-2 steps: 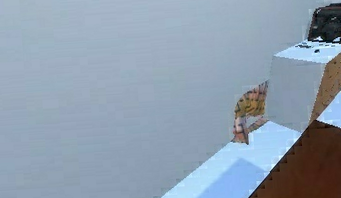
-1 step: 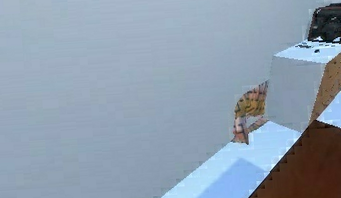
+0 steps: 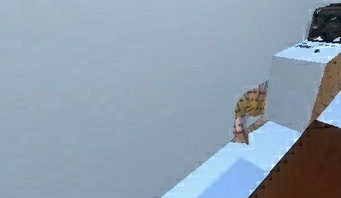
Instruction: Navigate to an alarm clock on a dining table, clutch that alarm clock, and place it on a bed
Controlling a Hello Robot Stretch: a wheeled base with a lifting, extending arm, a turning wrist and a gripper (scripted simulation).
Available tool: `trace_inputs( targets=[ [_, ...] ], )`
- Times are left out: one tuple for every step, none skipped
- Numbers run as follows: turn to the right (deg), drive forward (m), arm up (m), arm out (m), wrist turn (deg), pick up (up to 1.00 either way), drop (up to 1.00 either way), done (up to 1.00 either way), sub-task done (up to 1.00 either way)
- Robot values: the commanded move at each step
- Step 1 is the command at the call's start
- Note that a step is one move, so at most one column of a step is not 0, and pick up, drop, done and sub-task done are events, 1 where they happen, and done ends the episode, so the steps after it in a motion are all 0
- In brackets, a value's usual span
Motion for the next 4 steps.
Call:
trace_inputs(
  targets=[
    [0.0, 0.00, 0.00, 0.00, 18.0, 0.00, 0.00, 0.00, 0.00],
    [0.0, 0.00, -0.28, 0.00, 0.0, 0.00, 0.00, 0.00, 0.00],
    [0.0, 0.00, 0.00, 0.00, 0.0, 1.00, 0.00, 0.00, 0.00],
    [0.0, 0.00, 0.10, 0.00, 0.0, 0.00, 0.00, 0.00, 0.00]
  ],
)
